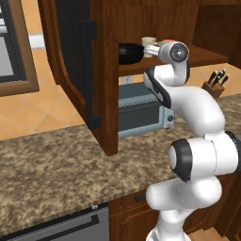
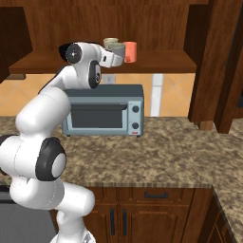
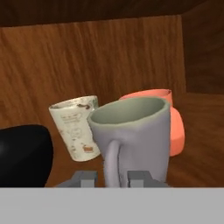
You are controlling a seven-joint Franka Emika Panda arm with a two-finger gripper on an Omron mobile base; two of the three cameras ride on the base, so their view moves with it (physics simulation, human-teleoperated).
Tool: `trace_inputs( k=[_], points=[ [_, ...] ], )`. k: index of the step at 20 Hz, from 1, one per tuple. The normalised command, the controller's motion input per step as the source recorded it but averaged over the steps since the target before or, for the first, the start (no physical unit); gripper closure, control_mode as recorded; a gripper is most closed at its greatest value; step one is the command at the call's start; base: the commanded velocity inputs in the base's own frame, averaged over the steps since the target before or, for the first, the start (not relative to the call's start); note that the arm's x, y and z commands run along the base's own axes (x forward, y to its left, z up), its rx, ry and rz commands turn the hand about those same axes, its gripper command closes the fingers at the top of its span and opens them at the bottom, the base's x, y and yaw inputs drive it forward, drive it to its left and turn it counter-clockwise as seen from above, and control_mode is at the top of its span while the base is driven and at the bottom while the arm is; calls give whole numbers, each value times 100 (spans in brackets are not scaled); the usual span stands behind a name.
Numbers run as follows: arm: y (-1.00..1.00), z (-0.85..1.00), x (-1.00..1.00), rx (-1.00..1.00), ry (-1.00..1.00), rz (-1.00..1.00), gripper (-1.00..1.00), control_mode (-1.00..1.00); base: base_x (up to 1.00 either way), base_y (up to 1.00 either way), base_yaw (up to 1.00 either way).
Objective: Gather all objects into one cabinet and sort the glasses and bowls to opposite sides.
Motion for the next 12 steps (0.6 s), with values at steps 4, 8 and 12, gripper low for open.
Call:
trace_inputs(
  k=[4,8,12],
  points=[
    [1,0,-1,2,0,0,-100,-100,0,0,0],
    [1,24,-65,0,-9,3,-100,-100,0,0,0],
    [0,25,-100,0,-14,4,-100,-100,0,0,0]
  ],
)
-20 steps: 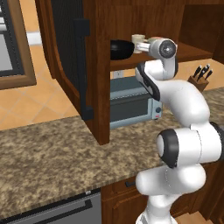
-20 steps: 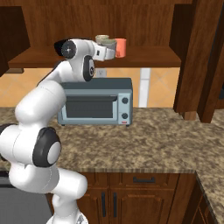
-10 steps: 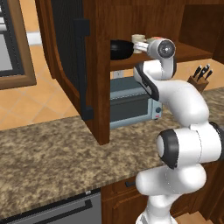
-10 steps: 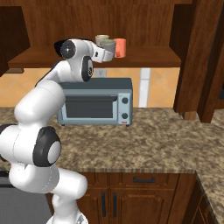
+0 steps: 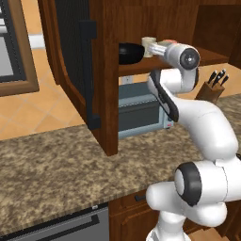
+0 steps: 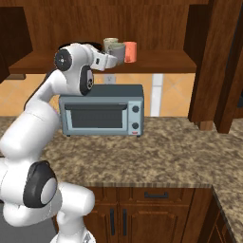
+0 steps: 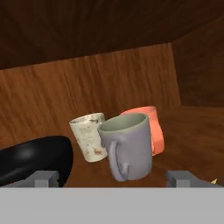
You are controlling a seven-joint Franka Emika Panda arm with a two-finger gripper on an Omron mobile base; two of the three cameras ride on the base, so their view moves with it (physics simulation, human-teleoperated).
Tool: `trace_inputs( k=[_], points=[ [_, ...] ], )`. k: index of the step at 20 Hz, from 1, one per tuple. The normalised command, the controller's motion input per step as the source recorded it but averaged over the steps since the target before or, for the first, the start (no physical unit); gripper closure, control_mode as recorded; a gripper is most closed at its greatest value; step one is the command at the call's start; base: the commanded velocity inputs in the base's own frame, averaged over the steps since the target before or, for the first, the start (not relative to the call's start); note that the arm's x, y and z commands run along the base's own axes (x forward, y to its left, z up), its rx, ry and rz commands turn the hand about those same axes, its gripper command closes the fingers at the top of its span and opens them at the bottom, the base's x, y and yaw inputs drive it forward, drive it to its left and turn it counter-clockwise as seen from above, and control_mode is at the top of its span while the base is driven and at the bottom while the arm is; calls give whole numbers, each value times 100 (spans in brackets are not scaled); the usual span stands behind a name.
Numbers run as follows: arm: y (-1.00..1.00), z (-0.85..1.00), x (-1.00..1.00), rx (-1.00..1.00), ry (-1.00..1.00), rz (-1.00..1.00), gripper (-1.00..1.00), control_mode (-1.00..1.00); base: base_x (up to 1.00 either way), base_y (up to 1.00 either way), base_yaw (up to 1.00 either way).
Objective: Gather all objects into one cabinet and sort the glasses and bowls to opposite sides.
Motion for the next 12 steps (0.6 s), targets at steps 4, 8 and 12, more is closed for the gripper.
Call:
trace_inputs(
  k=[4,8,12],
  points=[
    [2,13,-100,0,-9,5,-100,-100,0,0,0],
    [23,7,-100,0,-1,14,-100,-100,0,0,0],
    [37,0,-100,0,0,22,-100,-100,0,0,0]
  ],
)
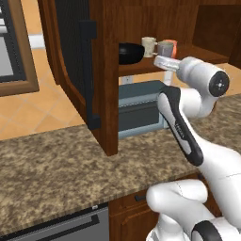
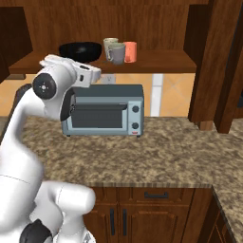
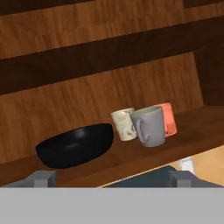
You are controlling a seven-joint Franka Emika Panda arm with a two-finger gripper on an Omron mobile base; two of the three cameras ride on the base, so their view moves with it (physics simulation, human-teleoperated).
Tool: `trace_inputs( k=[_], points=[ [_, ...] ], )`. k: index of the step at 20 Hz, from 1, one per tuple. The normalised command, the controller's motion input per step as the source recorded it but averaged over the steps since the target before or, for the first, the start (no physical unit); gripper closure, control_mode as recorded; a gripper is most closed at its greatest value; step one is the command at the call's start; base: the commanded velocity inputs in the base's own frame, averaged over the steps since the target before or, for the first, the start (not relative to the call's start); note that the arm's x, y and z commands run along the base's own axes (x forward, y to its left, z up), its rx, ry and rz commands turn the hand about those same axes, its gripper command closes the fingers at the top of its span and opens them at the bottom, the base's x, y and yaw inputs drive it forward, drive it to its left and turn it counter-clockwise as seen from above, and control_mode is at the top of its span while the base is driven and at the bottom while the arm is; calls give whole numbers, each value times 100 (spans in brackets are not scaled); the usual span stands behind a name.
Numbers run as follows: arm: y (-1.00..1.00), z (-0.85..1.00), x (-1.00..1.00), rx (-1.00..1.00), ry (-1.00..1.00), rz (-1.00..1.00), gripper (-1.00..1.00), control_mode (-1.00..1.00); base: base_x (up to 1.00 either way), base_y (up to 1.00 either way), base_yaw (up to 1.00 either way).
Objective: Gather all objects into one cabinet and sort the glasses and bowls to opposite sides.
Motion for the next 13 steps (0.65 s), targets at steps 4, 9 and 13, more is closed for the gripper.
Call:
trace_inputs(
  k=[4,9,13],
  points=[
    [26,0,-96,0,0,24,-100,-100,0,0,0],
    [32,0,-80,-7,0,11,-100,-100,0,0,0],
    [68,0,-58,-12,3,1,-100,-100,0,0,0]
  ],
)
